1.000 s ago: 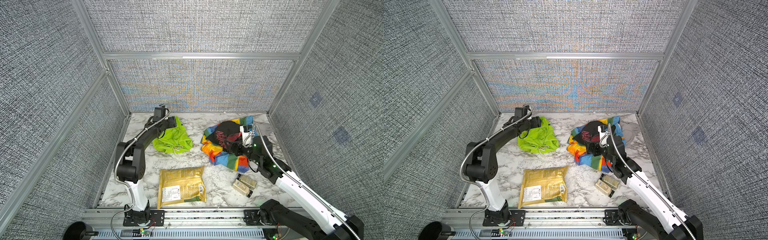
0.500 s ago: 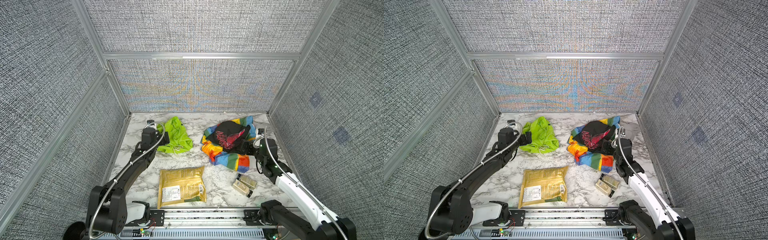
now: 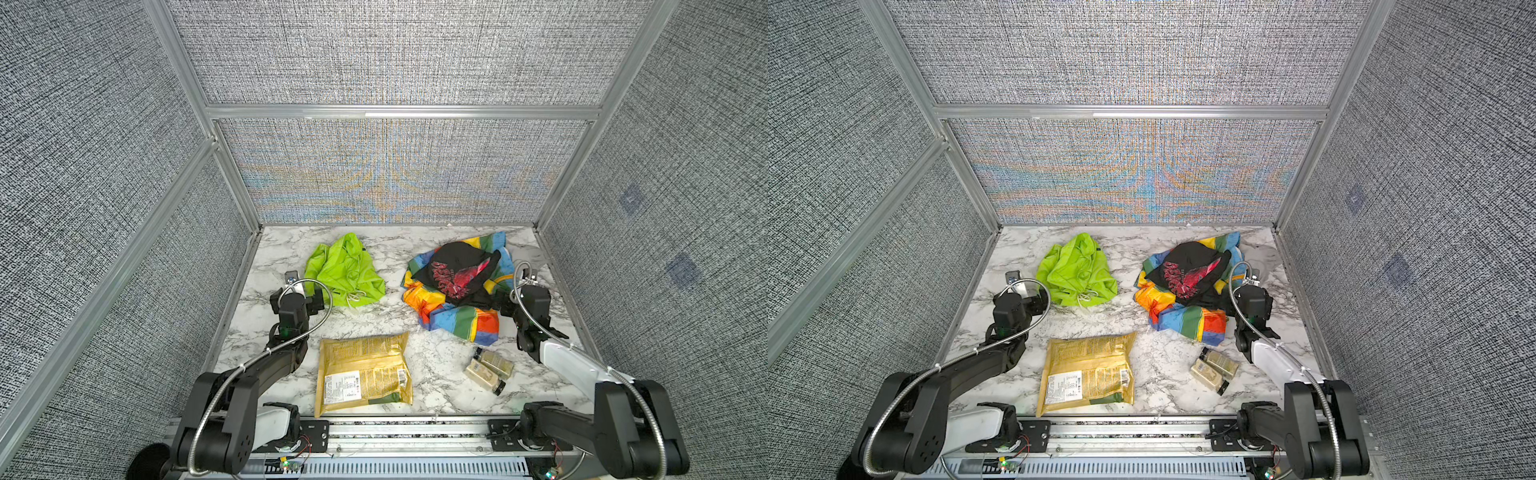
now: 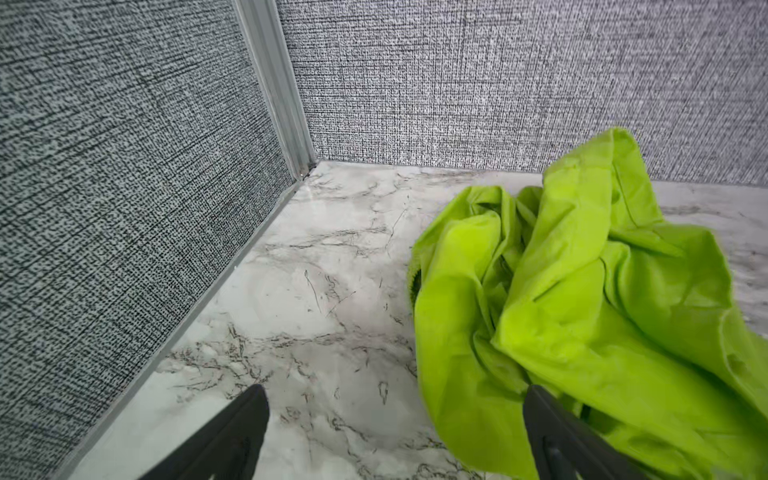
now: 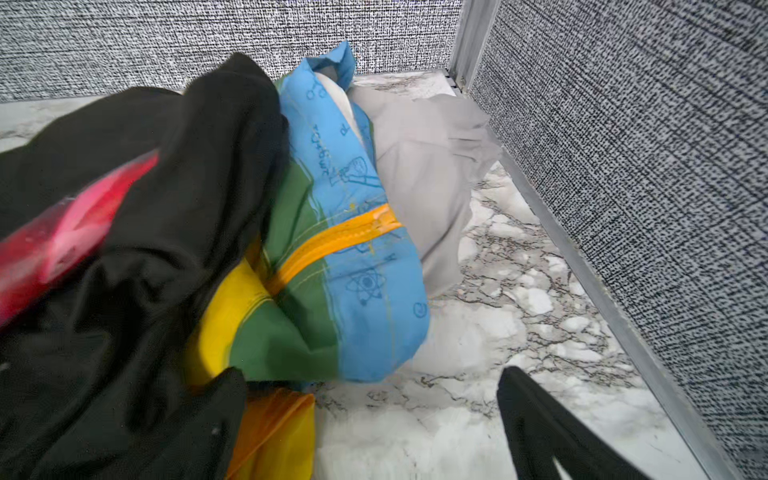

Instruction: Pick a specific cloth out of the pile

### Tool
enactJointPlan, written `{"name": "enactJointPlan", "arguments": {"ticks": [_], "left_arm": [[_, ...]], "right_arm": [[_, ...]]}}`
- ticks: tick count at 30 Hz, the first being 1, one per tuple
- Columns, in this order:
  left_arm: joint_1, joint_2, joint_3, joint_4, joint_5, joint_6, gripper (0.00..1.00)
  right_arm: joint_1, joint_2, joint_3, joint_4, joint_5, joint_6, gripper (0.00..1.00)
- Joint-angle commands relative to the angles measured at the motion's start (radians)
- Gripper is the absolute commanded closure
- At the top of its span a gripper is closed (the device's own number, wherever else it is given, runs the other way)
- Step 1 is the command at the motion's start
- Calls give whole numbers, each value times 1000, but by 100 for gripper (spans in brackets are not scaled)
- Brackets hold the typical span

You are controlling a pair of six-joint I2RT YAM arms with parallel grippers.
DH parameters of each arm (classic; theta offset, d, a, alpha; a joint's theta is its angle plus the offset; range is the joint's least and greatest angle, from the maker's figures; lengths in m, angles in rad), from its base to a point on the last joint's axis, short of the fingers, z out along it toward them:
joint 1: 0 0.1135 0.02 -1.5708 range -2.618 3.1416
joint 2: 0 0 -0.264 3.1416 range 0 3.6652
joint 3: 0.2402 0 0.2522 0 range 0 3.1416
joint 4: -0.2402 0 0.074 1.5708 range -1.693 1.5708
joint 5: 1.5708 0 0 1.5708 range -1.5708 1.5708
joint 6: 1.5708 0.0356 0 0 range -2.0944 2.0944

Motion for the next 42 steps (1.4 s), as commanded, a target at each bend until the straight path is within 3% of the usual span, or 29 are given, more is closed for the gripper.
{"name": "enactJointPlan", "arguments": {"ticks": [1,3,8,10,12,17,19,21,24,26,42], "left_arm": [[6,56,-36,210,14,61,1],[10,98,-85,348,30,87,1],[28,123,-109,422,103,118,1],[35,186,-169,619,108,123,1],[60,142,-164,533,131,85,1],[100,247,-186,686,180,58,1],[99,210,-167,586,183,54,1],[100,245,-184,675,181,58,1],[101,220,-168,600,183,54,1],[101,242,-180,661,182,57,1],[101,234,-176,644,182,55,1]], "right_arm": [[-9,32,-23,176,6,-42,1],[-12,55,-60,270,-10,-54,1],[-12,91,-96,371,-25,-58,1],[-12,109,-89,381,2,-58,1],[-12,121,-94,418,11,-71,1],[-12,187,-95,507,21,-97,1],[-12,221,-116,575,21,-98,1],[-12,256,-131,630,11,-101,1],[-12,297,-148,709,-22,-118,1],[-12,283,-134,661,-39,-123,1],[-12,287,-127,649,-32,-123,1]]}}
